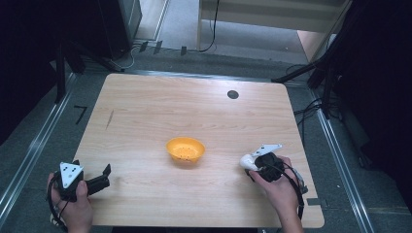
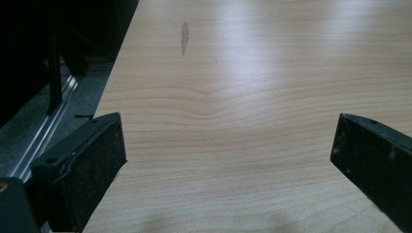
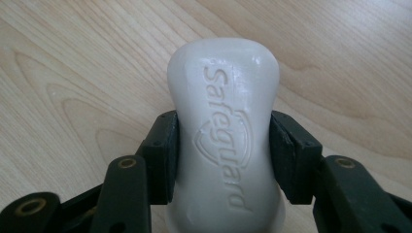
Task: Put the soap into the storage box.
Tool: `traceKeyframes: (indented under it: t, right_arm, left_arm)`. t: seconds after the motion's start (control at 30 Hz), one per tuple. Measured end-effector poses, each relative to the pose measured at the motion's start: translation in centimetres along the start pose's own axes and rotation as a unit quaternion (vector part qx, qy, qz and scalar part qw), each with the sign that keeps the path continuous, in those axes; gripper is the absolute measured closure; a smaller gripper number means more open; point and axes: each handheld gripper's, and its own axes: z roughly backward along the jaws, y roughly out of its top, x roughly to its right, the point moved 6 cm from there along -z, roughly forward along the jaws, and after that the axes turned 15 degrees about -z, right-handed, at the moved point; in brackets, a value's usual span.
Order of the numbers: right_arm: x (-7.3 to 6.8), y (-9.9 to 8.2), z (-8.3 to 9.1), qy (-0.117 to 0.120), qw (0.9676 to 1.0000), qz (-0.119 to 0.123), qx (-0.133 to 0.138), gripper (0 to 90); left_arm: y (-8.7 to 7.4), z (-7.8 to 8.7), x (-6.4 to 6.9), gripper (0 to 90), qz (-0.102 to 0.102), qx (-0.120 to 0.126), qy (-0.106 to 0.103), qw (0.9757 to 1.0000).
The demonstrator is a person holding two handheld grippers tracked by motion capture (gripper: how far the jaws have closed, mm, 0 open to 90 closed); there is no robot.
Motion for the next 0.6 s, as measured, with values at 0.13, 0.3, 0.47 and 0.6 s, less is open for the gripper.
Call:
traceKeyframes:
  t: [0.13,0.3,0.47,0.6]
  right_arm:
    - [-0.3,0.5,0.1,0.006,0.9999,0.009,0.003,50.6]
    - [-0.6,1.0,0.1,0.009,0.9997,0.020,0.005,50.6]
    - [-1.0,1.4,0.0,0.018,0.9992,0.035,0.005,50.6]
    - [-1.3,1.8,0.0,0.026,0.9988,0.042,0.003,50.6]
  left_arm:
    - [0.0,0.0,0.0,0.0,0.001,0.000,0.000,1.0000]
    - [0.0,0.0,0.0,0.0,0.001,0.000,0.001,1.0000]
    - [0.0,0.0,0.0,0.0,0.002,0.000,0.001,1.0000]
    - [0.0,0.0,-0.1,0.0,0.004,-0.001,0.001,1.0000]
